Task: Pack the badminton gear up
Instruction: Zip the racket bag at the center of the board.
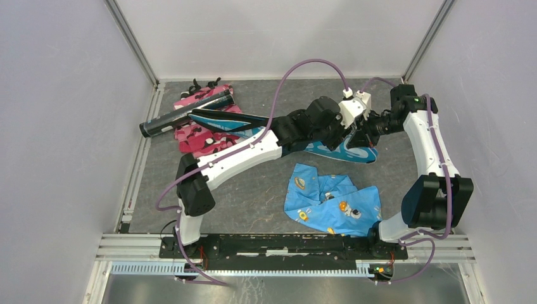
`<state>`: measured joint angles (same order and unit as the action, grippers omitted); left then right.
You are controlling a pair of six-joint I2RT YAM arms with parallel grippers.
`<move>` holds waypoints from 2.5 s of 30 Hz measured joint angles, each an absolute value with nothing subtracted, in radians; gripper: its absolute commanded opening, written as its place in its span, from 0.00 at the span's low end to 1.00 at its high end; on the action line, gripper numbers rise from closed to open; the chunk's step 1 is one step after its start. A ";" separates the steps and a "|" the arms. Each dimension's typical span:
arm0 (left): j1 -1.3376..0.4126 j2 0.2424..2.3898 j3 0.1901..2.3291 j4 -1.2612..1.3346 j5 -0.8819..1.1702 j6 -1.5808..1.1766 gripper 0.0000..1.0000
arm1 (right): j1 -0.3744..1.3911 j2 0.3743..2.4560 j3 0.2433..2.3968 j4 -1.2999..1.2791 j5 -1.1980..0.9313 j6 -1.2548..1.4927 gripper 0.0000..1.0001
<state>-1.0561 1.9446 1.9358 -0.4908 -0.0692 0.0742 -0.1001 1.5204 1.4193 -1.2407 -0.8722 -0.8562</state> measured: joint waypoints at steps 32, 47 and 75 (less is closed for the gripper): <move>-1.081 2.008 1.971 -0.492 -0.140 0.056 0.25 | -0.100 1.520 1.419 -1.243 -0.873 -0.852 0.00; -1.081 2.011 1.974 -0.495 -0.139 0.056 0.03 | -0.105 1.520 1.419 -1.243 -0.873 -0.853 0.00; -0.897 1.916 1.805 -0.386 0.289 -0.053 0.02 | -0.119 1.508 1.405 -1.253 -0.859 -0.960 0.01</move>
